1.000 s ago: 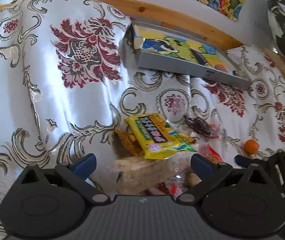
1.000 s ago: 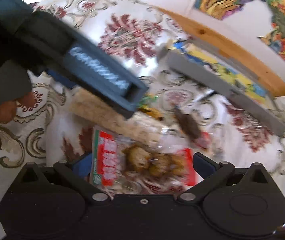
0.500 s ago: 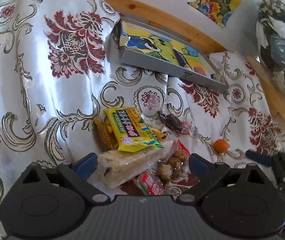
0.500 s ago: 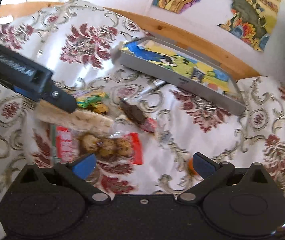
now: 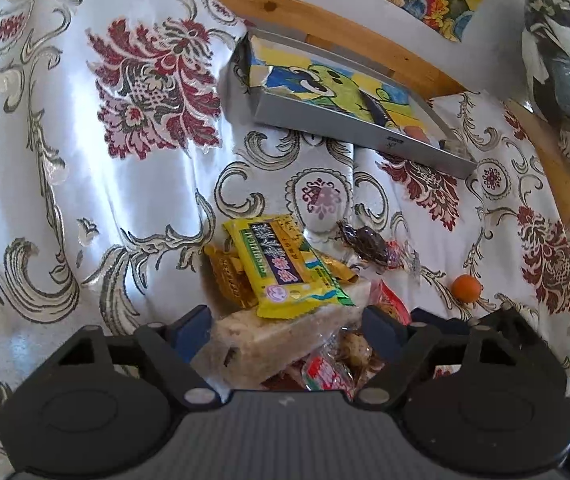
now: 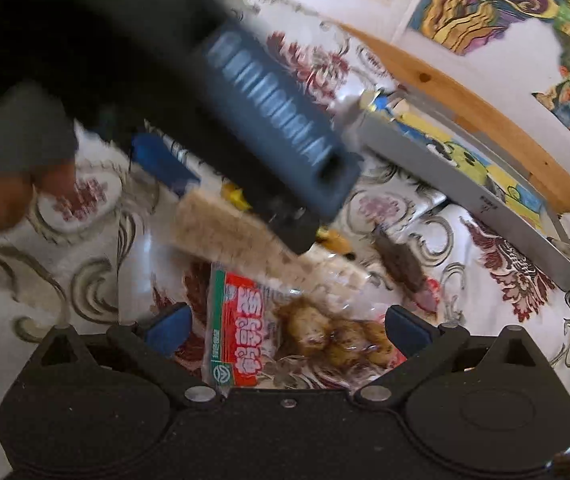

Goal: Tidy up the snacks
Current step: 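Grasp the orange-labelled rice cake bar with the left tool while the right grasps the quail-egg pack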

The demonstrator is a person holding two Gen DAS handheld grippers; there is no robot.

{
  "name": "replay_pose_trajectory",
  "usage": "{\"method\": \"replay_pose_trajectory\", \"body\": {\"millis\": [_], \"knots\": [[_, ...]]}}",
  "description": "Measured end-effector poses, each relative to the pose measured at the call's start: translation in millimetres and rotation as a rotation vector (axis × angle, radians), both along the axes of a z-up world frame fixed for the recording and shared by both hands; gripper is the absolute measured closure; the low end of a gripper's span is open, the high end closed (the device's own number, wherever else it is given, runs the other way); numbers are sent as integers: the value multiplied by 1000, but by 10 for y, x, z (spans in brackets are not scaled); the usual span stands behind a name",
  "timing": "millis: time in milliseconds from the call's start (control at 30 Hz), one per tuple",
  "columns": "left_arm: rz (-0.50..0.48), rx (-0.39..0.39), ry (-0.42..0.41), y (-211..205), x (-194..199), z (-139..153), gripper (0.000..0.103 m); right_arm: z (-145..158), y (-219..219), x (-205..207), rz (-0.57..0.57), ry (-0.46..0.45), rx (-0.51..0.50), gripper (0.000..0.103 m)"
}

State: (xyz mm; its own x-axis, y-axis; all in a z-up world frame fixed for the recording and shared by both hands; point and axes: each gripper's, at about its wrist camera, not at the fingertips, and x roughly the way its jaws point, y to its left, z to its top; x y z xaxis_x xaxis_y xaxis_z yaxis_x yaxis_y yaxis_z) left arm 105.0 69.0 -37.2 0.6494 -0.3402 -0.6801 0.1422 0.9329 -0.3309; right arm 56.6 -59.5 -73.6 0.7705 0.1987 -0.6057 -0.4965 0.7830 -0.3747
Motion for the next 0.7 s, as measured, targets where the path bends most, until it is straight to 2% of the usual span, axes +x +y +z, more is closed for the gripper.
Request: {"method": "replay_pose_trajectory", "body": {"millis": [100,200,267,300,367,400,467,500,533,567,600,700], "knots": [[-2,-13,19,26,39,-56,30,-10,4,-39,-18,-89,-64,5],[-10,-8,31,22,42,-61,38,66,-79,-78,0,-126,-82,12],[-20,-11,38,20,27,-41,43,116,-113,-132,26,-138,-97,26],[-28,-18,40,22,10,-28,45,136,-116,-168,42,-143,-109,29],[-38,-24,40,22,-32,6,47,168,-115,-254,79,-145,-134,46],[-44,-28,39,18,-56,28,49,181,-122,-293,98,-142,-143,50],[-52,-36,39,11,-98,67,51,193,-134,-368,134,-130,-160,68],[-55,-42,41,8,-120,83,52,199,-146,-391,147,-123,-165,71],[-57,-48,40,2,-141,97,53,212,-163,-424,164,-115,-170,81],[-63,-48,42,-10,-161,107,56,213,-164,-446,176,-110,-178,98],[-70,-38,47,-34,-180,109,61,225,-181,-465,177,-113,-193,102],[-86,6,66,-120,-231,95,63,298,-292,-480,180,-85,-192,103]]}}
